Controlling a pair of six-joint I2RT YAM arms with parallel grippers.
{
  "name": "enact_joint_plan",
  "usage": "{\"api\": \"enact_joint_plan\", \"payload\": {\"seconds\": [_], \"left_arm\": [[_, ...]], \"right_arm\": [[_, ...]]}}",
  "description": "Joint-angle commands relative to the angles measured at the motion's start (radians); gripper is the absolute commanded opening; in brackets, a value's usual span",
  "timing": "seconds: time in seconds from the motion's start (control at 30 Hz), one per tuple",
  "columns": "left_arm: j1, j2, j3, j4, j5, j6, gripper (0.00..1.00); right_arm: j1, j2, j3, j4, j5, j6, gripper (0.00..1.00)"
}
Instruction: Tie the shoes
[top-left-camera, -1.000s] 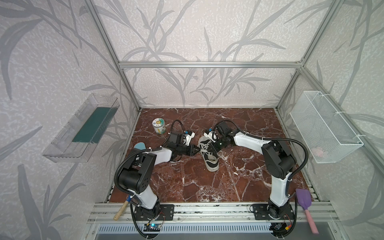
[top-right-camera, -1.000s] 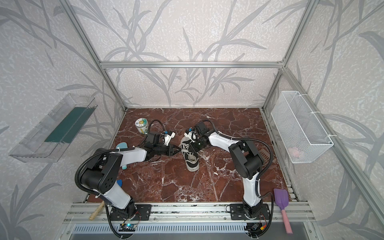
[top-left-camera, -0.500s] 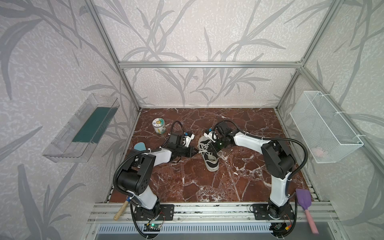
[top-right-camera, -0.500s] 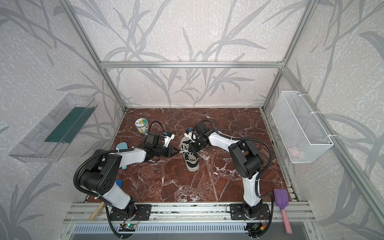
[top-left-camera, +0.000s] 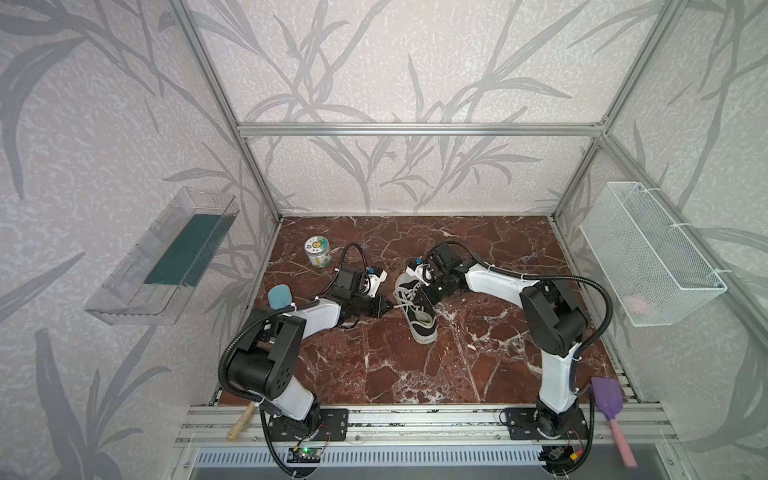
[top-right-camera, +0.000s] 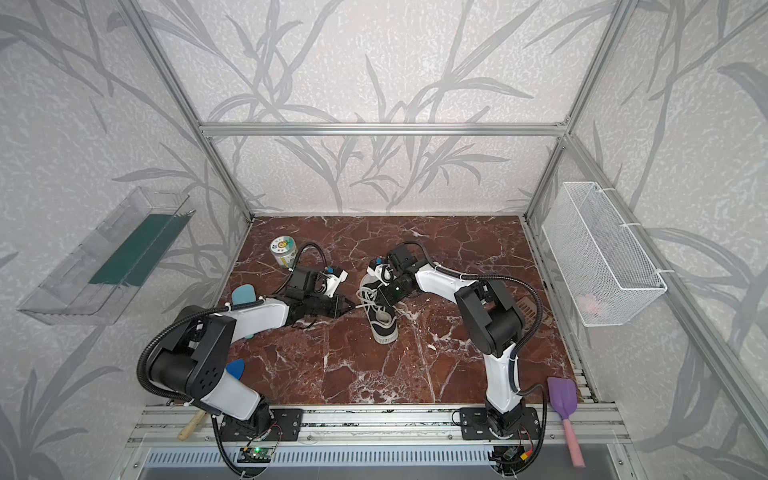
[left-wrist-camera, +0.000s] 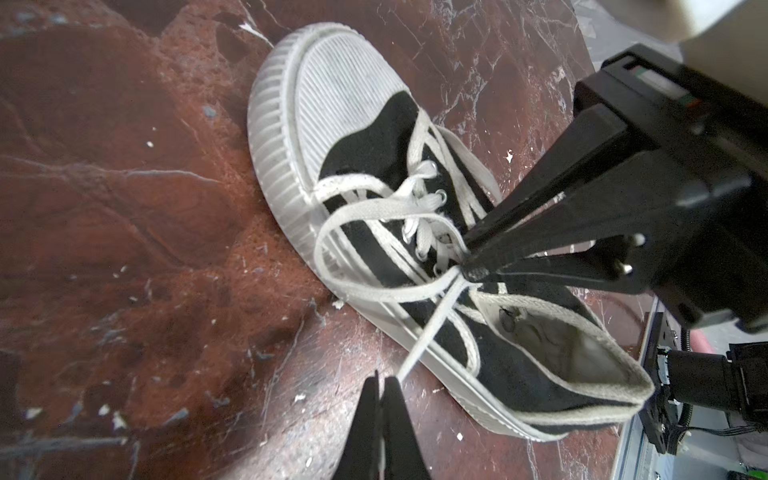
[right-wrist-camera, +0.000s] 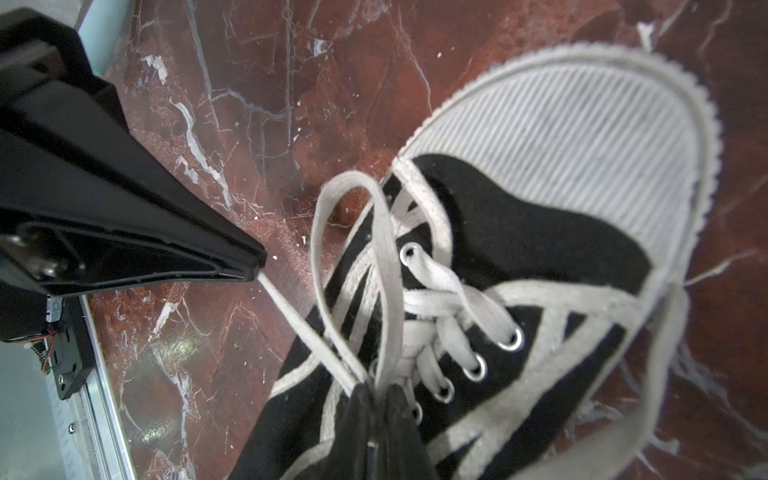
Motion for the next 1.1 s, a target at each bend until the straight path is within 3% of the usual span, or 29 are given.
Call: {"api": "enact_joint_plan", "payload": {"seconds": [0.0, 1.07], "left_arm": [[0.014, -0.033, -0.023, -0.046, -0.056, 0.017, 0.00], [0.028, -0.066, -0.041, -0.065, -0.106, 0.014, 0.00]], "right_arm": [[-0.007, 0.020, 0.006, -0.067, 0.022, -0.010, 0.12], [-0.013, 0.020, -0.008, -0.068, 0.030, -0.008, 0.14]]}}
